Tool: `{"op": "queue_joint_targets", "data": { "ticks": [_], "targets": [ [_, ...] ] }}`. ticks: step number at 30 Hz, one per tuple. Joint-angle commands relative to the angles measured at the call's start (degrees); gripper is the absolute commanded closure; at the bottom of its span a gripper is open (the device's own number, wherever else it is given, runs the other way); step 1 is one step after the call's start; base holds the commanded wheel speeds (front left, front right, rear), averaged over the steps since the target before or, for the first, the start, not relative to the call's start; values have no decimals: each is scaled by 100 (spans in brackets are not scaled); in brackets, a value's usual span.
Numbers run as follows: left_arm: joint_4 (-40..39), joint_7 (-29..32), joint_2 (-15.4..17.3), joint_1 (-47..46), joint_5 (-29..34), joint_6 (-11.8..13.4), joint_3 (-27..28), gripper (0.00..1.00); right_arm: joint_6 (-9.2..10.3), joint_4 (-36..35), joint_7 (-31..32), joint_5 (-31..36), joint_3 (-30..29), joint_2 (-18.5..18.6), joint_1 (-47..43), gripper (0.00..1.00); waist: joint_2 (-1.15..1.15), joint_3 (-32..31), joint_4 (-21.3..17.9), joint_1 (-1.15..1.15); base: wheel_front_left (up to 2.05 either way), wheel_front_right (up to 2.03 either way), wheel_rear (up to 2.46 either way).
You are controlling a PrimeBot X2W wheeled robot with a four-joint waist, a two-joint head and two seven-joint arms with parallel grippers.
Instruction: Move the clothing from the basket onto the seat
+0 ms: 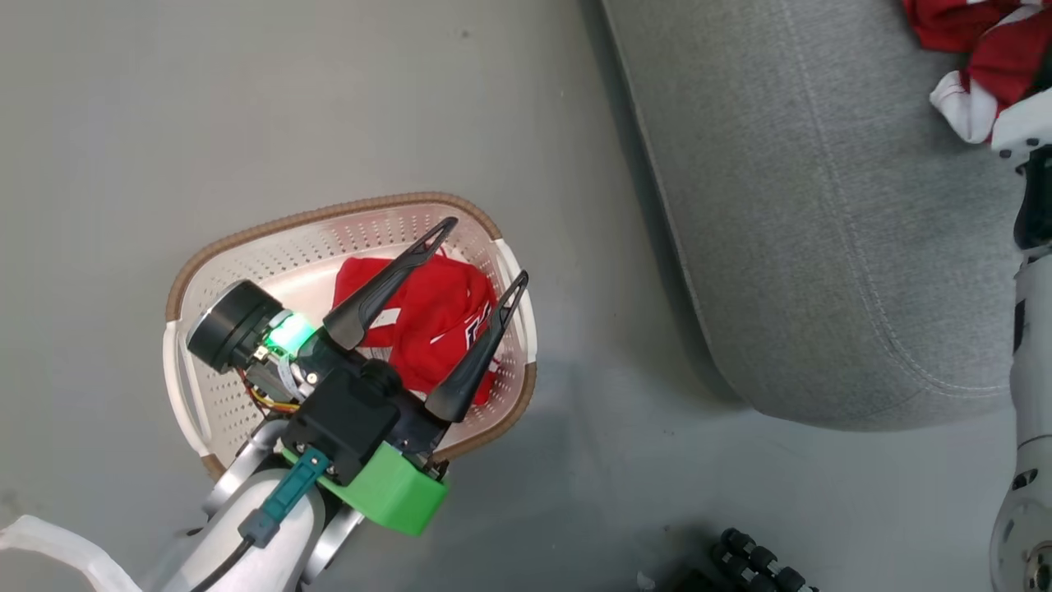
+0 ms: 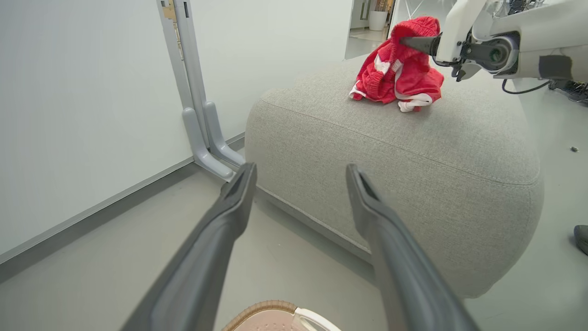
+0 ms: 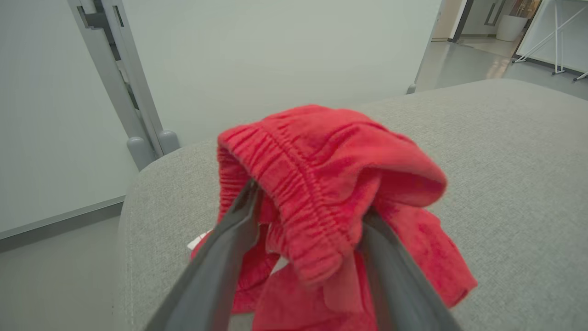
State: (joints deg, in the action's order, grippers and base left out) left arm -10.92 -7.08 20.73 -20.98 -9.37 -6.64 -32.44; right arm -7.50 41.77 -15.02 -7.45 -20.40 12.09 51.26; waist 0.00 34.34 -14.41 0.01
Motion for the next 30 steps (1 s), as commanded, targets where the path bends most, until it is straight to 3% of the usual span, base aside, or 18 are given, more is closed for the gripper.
{"op": "queue_joint_targets", "data": {
  "ticks": [1,12,21,30],
  "targets": [
    [23,-25,41,-128,11,-31,-3,0,2,-2,-16,83,-97,-58,-165,0,0,136,116,-1,0,0,0],
    [288,-191,-36,18,-41,135,-16,0,2,-866,-18,351,-379,-684,-1403,0,0,-296,52,-1,0,0,0],
    [693,-470,-219,362,-276,463,118,0,2,-1981,-19,287,471,-908,-2632,0,0,-940,171,-1,0,0,0],
    [1248,-748,-512,664,-565,804,421,0,3,-2859,-19,75,1388,-907,-3611,0,0,-1569,657,-1,0,0,0]
  ]
}}
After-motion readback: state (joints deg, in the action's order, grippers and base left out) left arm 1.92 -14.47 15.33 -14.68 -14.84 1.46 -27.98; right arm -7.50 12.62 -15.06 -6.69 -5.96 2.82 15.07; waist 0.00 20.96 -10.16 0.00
